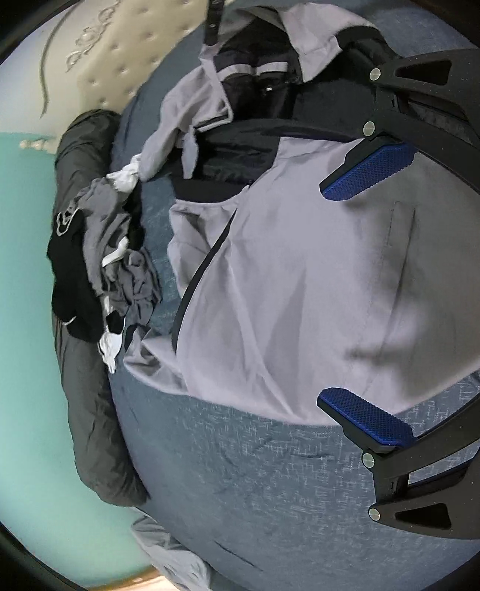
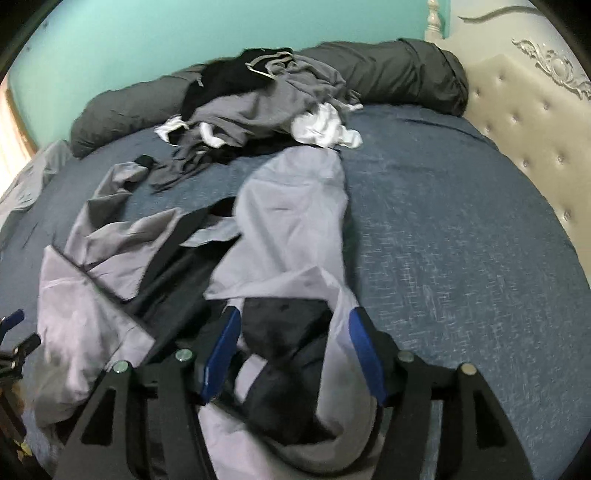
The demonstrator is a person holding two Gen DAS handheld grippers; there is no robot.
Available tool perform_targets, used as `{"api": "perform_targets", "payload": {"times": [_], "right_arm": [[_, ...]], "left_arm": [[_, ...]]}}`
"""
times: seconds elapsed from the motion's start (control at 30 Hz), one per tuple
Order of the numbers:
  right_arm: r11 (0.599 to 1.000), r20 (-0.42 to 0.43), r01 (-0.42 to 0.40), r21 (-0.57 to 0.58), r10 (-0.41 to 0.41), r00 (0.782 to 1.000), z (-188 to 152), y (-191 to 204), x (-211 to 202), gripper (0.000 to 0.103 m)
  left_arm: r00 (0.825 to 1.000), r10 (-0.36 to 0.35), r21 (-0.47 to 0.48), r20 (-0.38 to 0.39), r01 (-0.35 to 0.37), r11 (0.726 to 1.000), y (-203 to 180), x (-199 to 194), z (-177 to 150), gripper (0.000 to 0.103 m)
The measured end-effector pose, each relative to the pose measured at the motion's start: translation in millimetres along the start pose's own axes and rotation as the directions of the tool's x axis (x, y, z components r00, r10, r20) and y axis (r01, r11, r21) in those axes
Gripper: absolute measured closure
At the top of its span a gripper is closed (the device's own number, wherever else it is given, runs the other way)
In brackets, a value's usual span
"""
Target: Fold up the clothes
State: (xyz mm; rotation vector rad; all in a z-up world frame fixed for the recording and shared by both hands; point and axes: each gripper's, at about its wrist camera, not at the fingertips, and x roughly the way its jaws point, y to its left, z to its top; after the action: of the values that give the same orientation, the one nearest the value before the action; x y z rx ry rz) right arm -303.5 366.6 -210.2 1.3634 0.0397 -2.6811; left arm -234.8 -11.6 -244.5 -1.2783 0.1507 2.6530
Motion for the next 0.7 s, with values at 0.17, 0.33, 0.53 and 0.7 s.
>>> {"api": "perform_targets", "payload": {"times": [0.17,0.33,0.53,0.7], "right_arm": [[0.997,-0.012,0.007,0.076,-0.006,1.0,-2,-24,8,0.041],[0.992,-0.009,-0.032,0.119,0.033,0.999,-15,-40,5,0.041],[0.989,-0.007,-0.074,0.127,0.075,0.997,-23,-41,3,0.041],[0.989,-0.003,-0.098,0.112,0.099,0.995,-25,-34,3,0.041]], "left_arm": [[1.0,0.002,0.016,-0.026,-0.001,1.0,1,12,-5,0.0],[0.999,0.019,0.008,-0.036,-0.019,1.0,4,21,-9,0.0],[0.997,0.031,0.009,-0.067,-0.03,1.0,-1,36,-15,0.0],[0.998,0.017,0.004,-0.057,-0.017,1.0,-6,38,-18,0.0]]}}
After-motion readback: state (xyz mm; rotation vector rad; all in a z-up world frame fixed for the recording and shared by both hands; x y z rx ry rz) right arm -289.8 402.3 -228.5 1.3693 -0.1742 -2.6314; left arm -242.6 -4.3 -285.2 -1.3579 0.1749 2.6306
